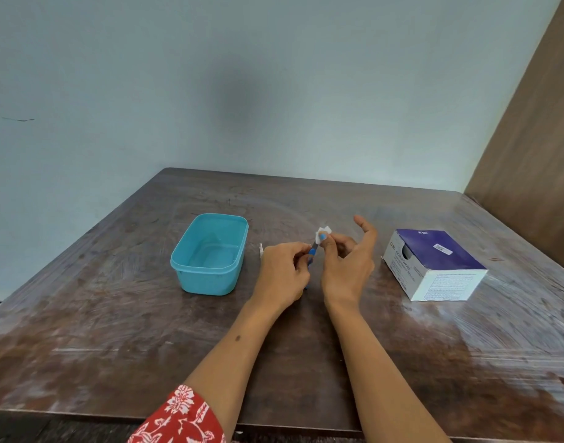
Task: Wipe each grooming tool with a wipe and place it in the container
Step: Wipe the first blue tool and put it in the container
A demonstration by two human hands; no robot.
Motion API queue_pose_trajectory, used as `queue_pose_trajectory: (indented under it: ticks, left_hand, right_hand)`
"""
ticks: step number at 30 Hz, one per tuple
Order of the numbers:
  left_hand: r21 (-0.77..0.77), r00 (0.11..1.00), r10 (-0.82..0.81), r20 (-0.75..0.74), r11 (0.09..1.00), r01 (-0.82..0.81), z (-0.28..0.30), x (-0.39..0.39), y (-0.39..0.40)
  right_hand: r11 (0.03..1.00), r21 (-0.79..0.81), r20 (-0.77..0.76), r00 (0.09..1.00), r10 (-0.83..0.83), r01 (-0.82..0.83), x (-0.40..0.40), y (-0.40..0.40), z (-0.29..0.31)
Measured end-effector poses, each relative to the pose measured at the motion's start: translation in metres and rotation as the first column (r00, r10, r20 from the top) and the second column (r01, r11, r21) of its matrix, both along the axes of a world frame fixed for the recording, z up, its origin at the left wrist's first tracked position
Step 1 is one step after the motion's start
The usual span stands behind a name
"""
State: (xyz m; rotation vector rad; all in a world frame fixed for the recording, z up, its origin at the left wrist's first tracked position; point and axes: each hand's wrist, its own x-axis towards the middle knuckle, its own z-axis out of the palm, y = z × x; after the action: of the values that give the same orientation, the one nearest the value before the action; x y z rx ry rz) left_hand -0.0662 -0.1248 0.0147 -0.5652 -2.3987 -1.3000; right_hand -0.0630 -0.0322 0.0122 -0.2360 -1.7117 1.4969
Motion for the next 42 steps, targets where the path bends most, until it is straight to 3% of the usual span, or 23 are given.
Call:
queue_pose_trajectory:
  ticks: [5,12,17,23,30,33,36,39,42]
  left_hand:
    - [-0.034,0.998,-0.051,0.021,0.998,0.051,-0.0011,0.0009,0.0023]
    - [0.033,0.999,0.043,-0.031,0.999,-0.042,0.0009,0.0019,0.0007]
    - [-0.053,0.998,-0.066,0.011,0.996,0.066,-0.0004,0.0019,0.0024]
    - [-0.057,0.997,-0.073,0.003,0.996,0.073,-0.0035,0.0038,0.0056]
    - [-0.083,0.997,0.041,-0.069,0.995,-0.047,-0.0065,-0.0008,0.0058]
    - [-0.010,0.994,0.090,-0.066,0.996,-0.091,-0.0048,-0.0011,0.0062]
    - [0.181,0.995,0.089,0.045,0.979,-0.096,-0.0035,-0.0019,0.0069]
    - [0.339,0.988,0.012,0.155,0.938,-0.065,-0.0027,-0.0019,0.0071]
    - [0.380,0.979,-0.086,0.185,0.925,0.010,0.0011,0.0015,0.0068]
  right_hand:
    - [0.996,-0.062,-0.054,0.996,-0.072,0.069,0.0002,0.0023,0.0019]
    - [0.999,0.023,-0.028,0.999,0.030,-0.029,-0.0005,-0.0022,-0.0013]
    - [0.991,-0.077,-0.088,0.989,-0.116,0.109,0.0009,0.0032,0.0023]
    - [0.985,-0.111,-0.101,0.984,-0.145,0.134,-0.0008,0.0030,0.0021]
    - [0.988,-0.077,-0.097,0.985,-0.142,0.135,0.0004,0.0004,0.0021]
    - [0.988,-0.066,-0.070,0.987,-0.147,0.142,-0.0009,0.0014,0.0001]
    - [0.992,-0.019,-0.089,0.988,-0.127,0.125,-0.0004,0.0006,-0.0013]
    - [0.992,0.108,-0.115,0.992,-0.044,0.056,0.0002,-0.0033,-0.0033]
    - [0.964,0.264,-0.120,0.993,0.017,0.015,-0.0005,-0.0048,-0.0068]
